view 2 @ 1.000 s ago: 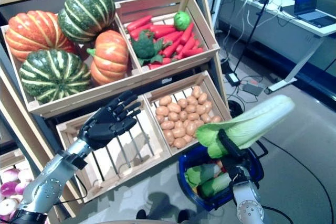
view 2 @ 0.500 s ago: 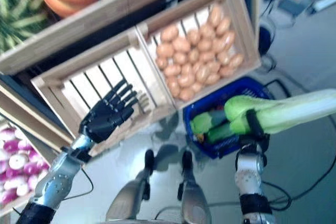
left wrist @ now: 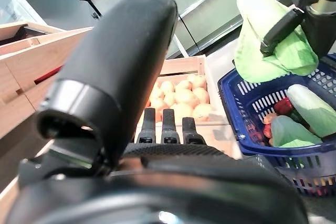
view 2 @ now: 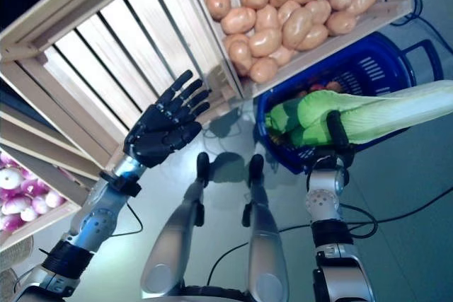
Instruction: Put vegetables into the basket
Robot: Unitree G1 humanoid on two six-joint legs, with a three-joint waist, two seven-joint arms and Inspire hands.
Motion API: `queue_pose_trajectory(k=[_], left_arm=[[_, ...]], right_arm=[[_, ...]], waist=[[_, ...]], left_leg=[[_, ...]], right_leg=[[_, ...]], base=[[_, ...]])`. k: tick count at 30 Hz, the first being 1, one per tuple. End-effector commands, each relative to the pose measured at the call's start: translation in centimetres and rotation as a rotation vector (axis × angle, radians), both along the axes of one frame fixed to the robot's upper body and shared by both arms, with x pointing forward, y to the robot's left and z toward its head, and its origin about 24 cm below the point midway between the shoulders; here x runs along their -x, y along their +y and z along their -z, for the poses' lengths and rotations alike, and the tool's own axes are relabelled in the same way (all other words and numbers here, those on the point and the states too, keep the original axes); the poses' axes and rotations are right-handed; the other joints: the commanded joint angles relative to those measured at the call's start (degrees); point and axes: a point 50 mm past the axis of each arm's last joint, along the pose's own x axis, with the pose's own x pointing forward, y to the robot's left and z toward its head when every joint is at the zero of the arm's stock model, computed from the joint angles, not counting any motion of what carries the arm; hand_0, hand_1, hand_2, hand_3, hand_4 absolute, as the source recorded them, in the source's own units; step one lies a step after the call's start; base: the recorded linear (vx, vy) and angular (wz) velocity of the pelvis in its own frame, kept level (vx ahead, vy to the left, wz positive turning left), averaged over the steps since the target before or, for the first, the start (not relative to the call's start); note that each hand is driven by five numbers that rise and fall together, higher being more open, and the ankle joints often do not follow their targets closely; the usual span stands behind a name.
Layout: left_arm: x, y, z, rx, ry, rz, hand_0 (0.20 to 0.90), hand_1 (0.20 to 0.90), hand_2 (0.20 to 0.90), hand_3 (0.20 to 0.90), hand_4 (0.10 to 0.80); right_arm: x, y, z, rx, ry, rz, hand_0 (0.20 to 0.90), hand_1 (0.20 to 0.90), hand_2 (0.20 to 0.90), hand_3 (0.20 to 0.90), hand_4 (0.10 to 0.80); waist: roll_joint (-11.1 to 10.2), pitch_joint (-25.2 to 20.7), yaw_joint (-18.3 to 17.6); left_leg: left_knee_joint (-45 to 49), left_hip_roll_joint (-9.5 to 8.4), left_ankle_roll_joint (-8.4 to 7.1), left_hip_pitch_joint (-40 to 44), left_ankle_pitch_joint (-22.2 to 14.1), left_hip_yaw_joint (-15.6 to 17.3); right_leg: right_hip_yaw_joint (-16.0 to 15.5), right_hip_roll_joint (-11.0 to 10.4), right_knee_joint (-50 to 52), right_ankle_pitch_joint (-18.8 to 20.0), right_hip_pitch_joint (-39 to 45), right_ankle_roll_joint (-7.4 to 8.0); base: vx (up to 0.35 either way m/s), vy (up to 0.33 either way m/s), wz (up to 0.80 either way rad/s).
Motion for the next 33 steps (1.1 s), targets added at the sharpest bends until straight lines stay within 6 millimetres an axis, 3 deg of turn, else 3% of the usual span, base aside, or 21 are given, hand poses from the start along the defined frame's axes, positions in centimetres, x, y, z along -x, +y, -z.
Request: queue_pose_trajectory(k=[1, 9, 17, 22, 27, 28, 29, 30, 31, 33], left_arm=[[1.3, -0.3, -4.6, 0.121, -0.278, 0.107, 0.9, 0.9, 0.9, 0.9, 0.8], [1.1, -1.1, -6.3, 0.194, -0.4, 0.191, 0.9, 0.9, 0.9, 0.9, 0.8], [0.1, -0.8, -7.5, 0.215, -0.417, 0.189, 0.9, 0.9, 0.9, 0.9, 0.8], [-0.1, -0.8, -7.7, 0.211, -0.399, 0.203, 0.9, 0.9, 0.9, 0.9, 0.8], [-0.3, -0.7, -7.5, 0.178, -0.403, 0.201, 0.9, 0.9, 0.9, 0.9, 0.8], [-0.4, -0.6, -7.4, 0.17, -0.4, 0.196, 0.9, 0.9, 0.9, 0.9, 0.8], [-0.5, -0.6, -7.4, 0.164, -0.395, 0.184, 0.9, 0.9, 0.9, 0.9, 0.8], [-0.6, -0.6, -7.4, 0.165, -0.394, 0.181, 0.9, 0.9, 0.9, 0.9, 0.8], [-0.6, -0.7, -7.6, 0.167, -0.398, 0.188, 0.9, 0.9, 0.9, 0.9, 0.8], [-0.4, -0.7, -7.6, 0.156, -0.405, 0.19, 0.9, 0.9, 0.9, 0.9, 0.8]], right_arm=[[0.7, -2.7, -4.0, 0.101, -0.201, 0.033, 0.3, 0.3, 0.3, 0.3, 0.4], [-1.9, -1.5, -5.3, 0.176, -0.157, -0.101, 0.3, 0.3, 0.3, 0.3, 0.4], [-3.6, -3.7, -5.6, 0.173, -0.01, -0.116, 0.3, 0.3, 0.3, 0.3, 0.4], [-4.1, -5.1, -7.3, 0.197, 0.027, -0.075, 0.3, 0.3, 0.3, 0.3, 0.4], [-4.1, -5.9, -7.4, 0.149, 0.071, -0.005, 0.3, 0.3, 0.3, 0.3, 0.4], [-4.0, -6.3, -7.5, 0.129, 0.093, 0.026, 0.354, 0.354, 0.354, 0.354, 0.436], [-4.0, -6.4, -7.5, 0.11, 0.108, 0.05, 0.347, 0.347, 0.347, 0.347, 0.431], [-4.0, -6.4, -7.5, 0.088, 0.113, 0.061, 0.469, 0.469, 0.469, 0.469, 0.513], [-4.0, -6.5, -7.5, 0.062, 0.117, 0.076, 0.9, 0.9, 0.9, 0.9, 0.8], [-3.9, -6.7, -7.7, 0.042, 0.116, 0.099, 0.9, 0.9, 0.9, 0.9, 0.8]], waist=[[-2.02, -0.17, 0.08], [-2.75, -0.17, 0.93], [-2.16, -0.17, 1.94], [-2.03, -0.17, 2.43], [-2.08, -0.17, 2.72], [-1.99, -0.17, 2.78], [-1.95, -0.17, 2.85], [-1.87, -0.17, 2.83], [-1.79, -0.17, 2.84], [-1.62, -0.17, 2.9]], left_leg=[[6.56, -2.95, 0.1, -6.34, -2.86, -2.43], [9.35, -2.8, -0.18, -12.61, -2.68, -3.73], [9.46, -3.29, -0.79, -14.81, -2.29, -4.41], [8.56, -3.83, -0.85, -15.63, -1.83, -5.01], [7.62, -4.01, -0.92, -15.71, -1.72, -5.22], [7.57, -4.04, -0.89, -15.89, -1.75, -5.27], [7.48, -4.07, -0.91, -15.97, -1.69, -5.26], [7.37, -4.08, -0.87, -16.01, -1.65, -5.31], [7.44, -4.08, -0.88, -16.1, -1.65, -5.31], [7.43, -4.1, -0.94, -16.23, -1.67, -5.32]], right_leg=[[-1.44, -2.94, 6.82, -0.84, -2.94, 2.22], [-1.17, -2.73, 8.18, 0.0, -8.93, 1.97], [-1.64, -2.42, 7.87, 0.37, -10.75, 1.87], [-1.77, -2.02, 6.4, 1.29, -11.42, 2.08], [-2.24, -1.93, 5.1, 2.02, -11.37, 2.34], [-2.38, -1.94, 4.98, 2.14, -11.53, 2.38], [-2.62, -1.98, 4.92, 2.22, -11.58, 2.41], [-2.59, -1.9, 4.94, 2.29, -11.67, 2.42], [-2.54, -1.87, 5.02, 2.26, -11.77, 2.45], [-2.7, -1.94, 5.02, 2.28, -11.86, 2.5]], base=[[-0.087, -0.117, 0.06], [-0.068, -0.084, 0.07], [-0.02, -0.047, 0.06], [0.006, -0.07, 0.08], [0.015, -0.063, 0.06], [0.011, -0.076, 0.01], [0.005, -0.06, 0.01], [0.013, -0.045, 0.01], [0.015, -0.036, 0.01], [0.008, -0.017, 0.0]])
